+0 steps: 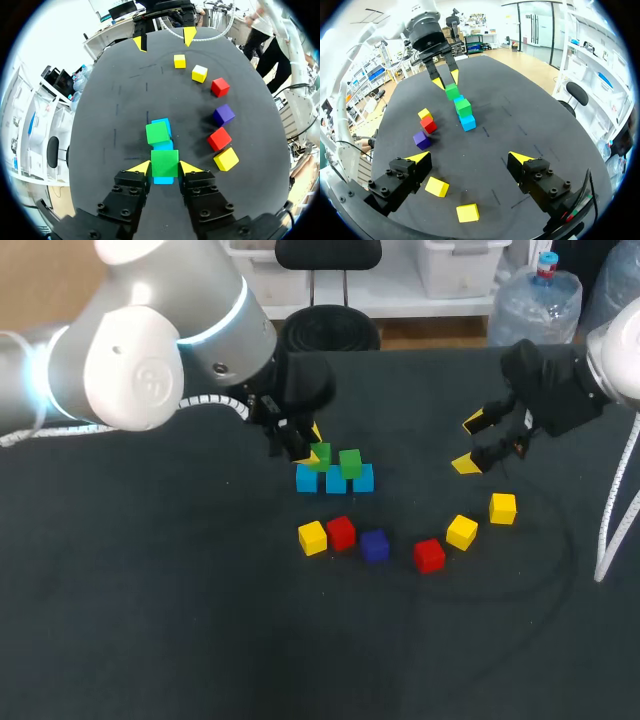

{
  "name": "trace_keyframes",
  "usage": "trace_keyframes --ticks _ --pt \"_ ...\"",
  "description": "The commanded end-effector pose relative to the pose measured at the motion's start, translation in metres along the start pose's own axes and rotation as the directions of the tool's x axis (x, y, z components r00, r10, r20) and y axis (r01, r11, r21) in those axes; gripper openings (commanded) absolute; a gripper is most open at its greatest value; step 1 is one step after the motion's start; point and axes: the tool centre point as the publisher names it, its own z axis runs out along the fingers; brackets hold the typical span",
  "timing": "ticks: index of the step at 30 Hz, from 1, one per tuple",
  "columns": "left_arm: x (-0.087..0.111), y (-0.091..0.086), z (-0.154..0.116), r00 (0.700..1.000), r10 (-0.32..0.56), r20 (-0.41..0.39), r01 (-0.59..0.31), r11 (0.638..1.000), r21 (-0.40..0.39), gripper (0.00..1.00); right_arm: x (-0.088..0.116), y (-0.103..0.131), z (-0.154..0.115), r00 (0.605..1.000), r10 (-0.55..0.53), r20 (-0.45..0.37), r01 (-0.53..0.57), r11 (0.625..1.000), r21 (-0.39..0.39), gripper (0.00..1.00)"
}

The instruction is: Place the blue cubes, place green cubes on the blue cubes, place the yellow cubes on the green cubes, then place the red cubes on the yellow cubes, and place purple cube on the red cubes.

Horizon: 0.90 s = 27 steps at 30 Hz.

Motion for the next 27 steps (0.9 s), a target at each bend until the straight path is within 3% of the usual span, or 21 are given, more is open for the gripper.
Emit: trace_keyframes --ticks 1,27 --pt "0.001 0.005 0.005 1.0 0.002 0.003 -0.002 1.0 0.011 0.0 0.0 -0.001 0.001 1.0 -0.001 0.002 0.001 1.0 -0.002 1.0" --pt "0.007 0.008 0.016 1.0 0.007 0.004 -0.008 0.999 0.037 0.0 0.0 -0.001 0.001 1.0 -0.001 0.002 0.001 1.0 -0.002 1.0"
